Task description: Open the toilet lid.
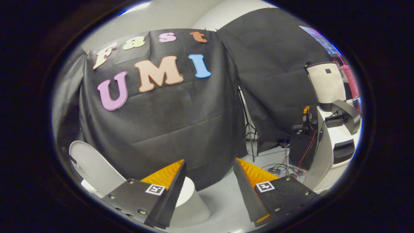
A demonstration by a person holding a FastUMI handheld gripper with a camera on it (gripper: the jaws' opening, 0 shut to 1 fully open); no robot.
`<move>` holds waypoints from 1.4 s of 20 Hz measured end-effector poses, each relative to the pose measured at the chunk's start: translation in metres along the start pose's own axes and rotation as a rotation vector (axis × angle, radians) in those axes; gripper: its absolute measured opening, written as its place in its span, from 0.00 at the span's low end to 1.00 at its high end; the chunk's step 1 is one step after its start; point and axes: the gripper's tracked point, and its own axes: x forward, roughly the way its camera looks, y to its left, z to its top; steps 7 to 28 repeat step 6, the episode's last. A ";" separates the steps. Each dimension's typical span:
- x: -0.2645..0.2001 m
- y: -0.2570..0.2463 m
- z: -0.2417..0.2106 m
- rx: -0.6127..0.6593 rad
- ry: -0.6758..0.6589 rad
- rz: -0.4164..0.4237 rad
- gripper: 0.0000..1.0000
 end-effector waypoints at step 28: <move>0.001 0.001 -0.001 -0.001 0.005 0.004 0.87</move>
